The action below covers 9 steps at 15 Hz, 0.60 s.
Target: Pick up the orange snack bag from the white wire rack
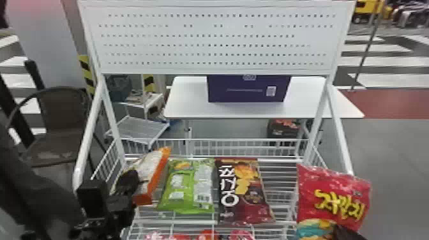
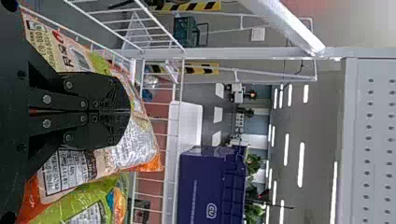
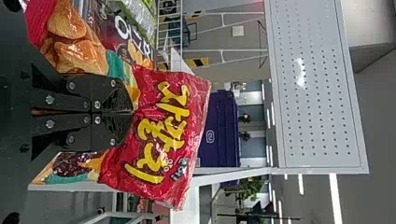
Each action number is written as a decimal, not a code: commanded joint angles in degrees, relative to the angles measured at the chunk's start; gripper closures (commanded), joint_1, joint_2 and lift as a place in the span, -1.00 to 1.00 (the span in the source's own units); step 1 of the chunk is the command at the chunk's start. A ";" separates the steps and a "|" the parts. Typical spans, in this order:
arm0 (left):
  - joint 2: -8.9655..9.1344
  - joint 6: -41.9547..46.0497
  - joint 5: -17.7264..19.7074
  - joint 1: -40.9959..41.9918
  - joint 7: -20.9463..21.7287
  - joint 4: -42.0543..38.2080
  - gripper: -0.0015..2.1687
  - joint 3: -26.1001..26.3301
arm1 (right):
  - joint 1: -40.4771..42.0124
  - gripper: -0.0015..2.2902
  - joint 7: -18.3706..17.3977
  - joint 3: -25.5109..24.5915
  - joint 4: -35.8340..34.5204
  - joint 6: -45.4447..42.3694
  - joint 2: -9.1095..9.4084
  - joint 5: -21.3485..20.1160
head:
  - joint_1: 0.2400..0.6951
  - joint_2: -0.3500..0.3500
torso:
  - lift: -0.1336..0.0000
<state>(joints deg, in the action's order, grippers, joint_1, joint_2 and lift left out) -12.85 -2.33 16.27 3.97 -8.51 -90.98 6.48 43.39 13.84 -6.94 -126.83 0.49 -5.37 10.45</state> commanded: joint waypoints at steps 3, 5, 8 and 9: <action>-0.07 1.84 1.48 10.27 -0.19 -13.52 0.91 -3.41 | -0.06 0.94 0.04 0.18 0.00 0.00 0.10 0.00 | 0.14 0.00 | 1.00; -0.07 3.42 1.57 16.24 -0.28 -19.24 0.91 -4.81 | -0.24 0.94 0.04 0.27 0.00 0.00 0.19 -0.08 | 0.14 0.00 | 1.00; -0.95 5.00 1.57 23.80 0.69 -25.13 0.90 -6.57 | -0.41 0.94 0.13 0.27 0.09 0.53 0.54 -0.08 | 0.14 0.00 | 1.00; -1.21 5.18 1.66 25.74 0.95 -26.18 0.90 -7.10 | -0.50 0.94 0.22 0.27 0.18 0.53 0.54 0.00 | 0.14 0.00 | 1.00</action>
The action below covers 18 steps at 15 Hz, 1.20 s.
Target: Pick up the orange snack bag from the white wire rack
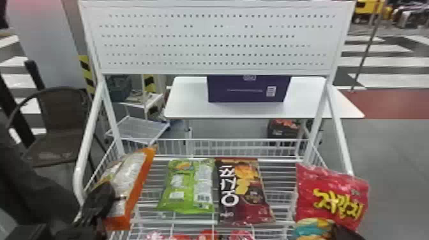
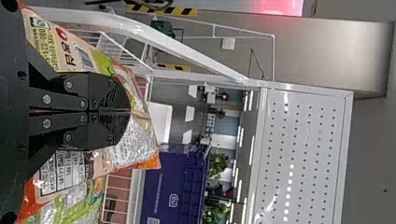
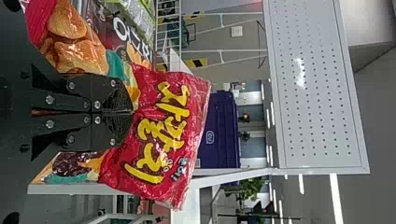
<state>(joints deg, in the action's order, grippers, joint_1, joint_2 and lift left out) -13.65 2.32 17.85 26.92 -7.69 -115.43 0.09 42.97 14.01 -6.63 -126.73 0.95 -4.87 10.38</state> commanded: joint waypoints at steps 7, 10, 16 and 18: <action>-1.29 3.51 1.31 9.29 1.10 -4.02 0.90 -5.02 | -0.69 0.94 0.06 -0.13 0.87 0.25 -0.05 0.26 | 0.14 0.00 | 1.00; -1.64 3.51 2.10 9.29 2.77 -3.31 0.90 -7.13 | -0.78 0.94 0.14 0.04 0.96 0.42 -0.05 0.26 | 0.14 0.00 | 1.00; -1.82 3.51 2.45 8.76 3.47 -3.05 0.90 -7.21 | -0.61 0.94 0.23 -0.13 0.96 0.25 -0.14 0.26 | 0.14 0.00 | 1.00; -1.82 3.51 2.45 8.67 3.47 -3.05 0.90 -6.95 | -0.61 0.94 0.23 -0.13 0.87 0.25 -0.14 0.26 | 0.14 0.00 | 1.00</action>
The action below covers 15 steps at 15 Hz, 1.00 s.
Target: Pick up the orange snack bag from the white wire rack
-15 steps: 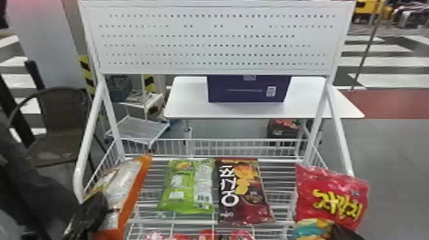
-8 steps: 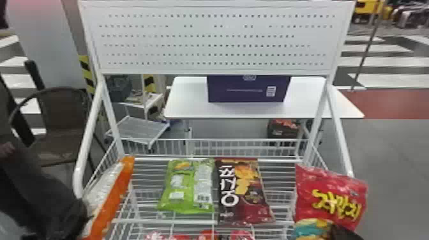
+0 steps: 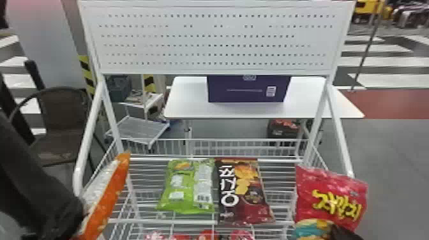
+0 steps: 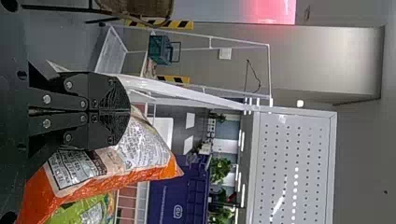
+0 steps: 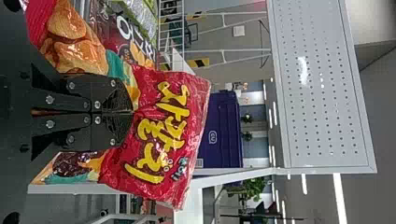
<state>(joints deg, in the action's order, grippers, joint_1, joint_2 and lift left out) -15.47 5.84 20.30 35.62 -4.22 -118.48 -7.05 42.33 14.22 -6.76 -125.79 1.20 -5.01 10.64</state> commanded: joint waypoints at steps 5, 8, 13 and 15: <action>0.09 0.00 0.00 -0.03 0.00 -0.09 0.90 0.63 | 0.12 0.94 0.02 0.08 -0.16 -0.01 0.00 0.09 | 0.14 0.00 | 1.00; 0.18 0.00 -0.09 -0.03 0.00 -0.18 0.90 0.63 | 0.29 0.94 -0.07 0.00 -0.25 -0.01 -0.35 0.09 | 0.14 0.00 | 1.00; 0.27 -0.18 -0.17 -0.12 0.00 -0.26 0.90 0.63 | 0.29 0.94 0.02 0.00 -0.34 -0.01 -0.44 0.18 | 0.14 0.00 | 1.00; 0.18 -0.18 -0.26 -0.12 -0.09 -0.44 0.90 0.63 | 0.21 0.94 0.02 0.00 -0.25 -0.18 -0.35 0.26 | 0.14 0.00 | 1.00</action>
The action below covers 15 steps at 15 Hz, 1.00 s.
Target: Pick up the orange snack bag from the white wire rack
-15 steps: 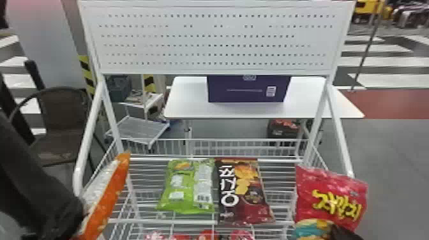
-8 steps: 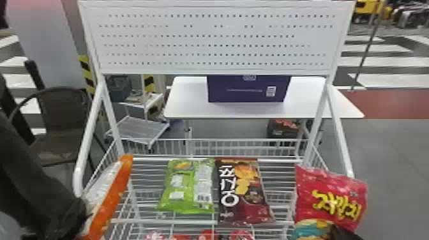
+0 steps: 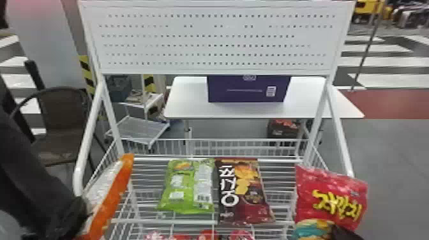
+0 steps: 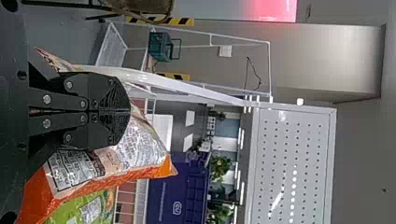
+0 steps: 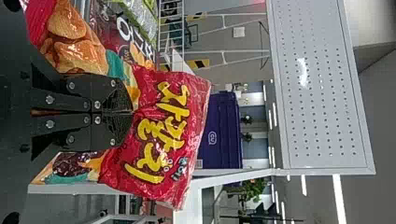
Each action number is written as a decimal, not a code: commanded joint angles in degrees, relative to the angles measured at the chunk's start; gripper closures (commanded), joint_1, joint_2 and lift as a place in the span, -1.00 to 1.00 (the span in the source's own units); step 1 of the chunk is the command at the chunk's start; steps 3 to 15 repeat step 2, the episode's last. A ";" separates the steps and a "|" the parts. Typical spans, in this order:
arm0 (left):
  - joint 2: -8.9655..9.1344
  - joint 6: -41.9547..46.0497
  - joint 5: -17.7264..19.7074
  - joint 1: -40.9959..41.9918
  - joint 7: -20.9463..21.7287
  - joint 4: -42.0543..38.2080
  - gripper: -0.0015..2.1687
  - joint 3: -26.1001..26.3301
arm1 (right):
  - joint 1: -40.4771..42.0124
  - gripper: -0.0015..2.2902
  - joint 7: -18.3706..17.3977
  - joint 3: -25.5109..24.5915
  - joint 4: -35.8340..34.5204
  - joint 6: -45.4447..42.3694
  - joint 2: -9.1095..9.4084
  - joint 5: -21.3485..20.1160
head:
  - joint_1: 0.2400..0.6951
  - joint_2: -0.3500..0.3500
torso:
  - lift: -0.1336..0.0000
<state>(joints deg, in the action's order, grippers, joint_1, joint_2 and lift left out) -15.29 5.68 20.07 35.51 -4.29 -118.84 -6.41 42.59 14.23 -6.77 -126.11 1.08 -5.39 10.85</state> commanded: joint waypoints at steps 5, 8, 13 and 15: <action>-0.01 -0.01 -0.04 0.00 -0.01 -0.07 0.90 0.00 | -0.05 0.94 0.01 0.09 0.07 -0.07 0.03 0.05 | 0.14 0.00 | 1.00; -0.01 -0.01 -0.04 0.00 -0.01 -0.07 0.90 0.00 | -0.05 0.94 0.01 0.09 0.07 -0.07 0.03 0.05 | 0.14 0.00 | 1.00; -0.01 -0.01 -0.04 0.00 -0.01 -0.07 0.90 0.00 | -0.05 0.94 0.01 0.09 0.07 -0.07 0.03 0.05 | 0.14 0.00 | 1.00; -0.01 -0.01 -0.04 0.00 -0.01 -0.07 0.90 0.00 | -0.05 0.94 0.01 0.09 0.07 -0.07 0.03 0.05 | 0.14 0.00 | 1.00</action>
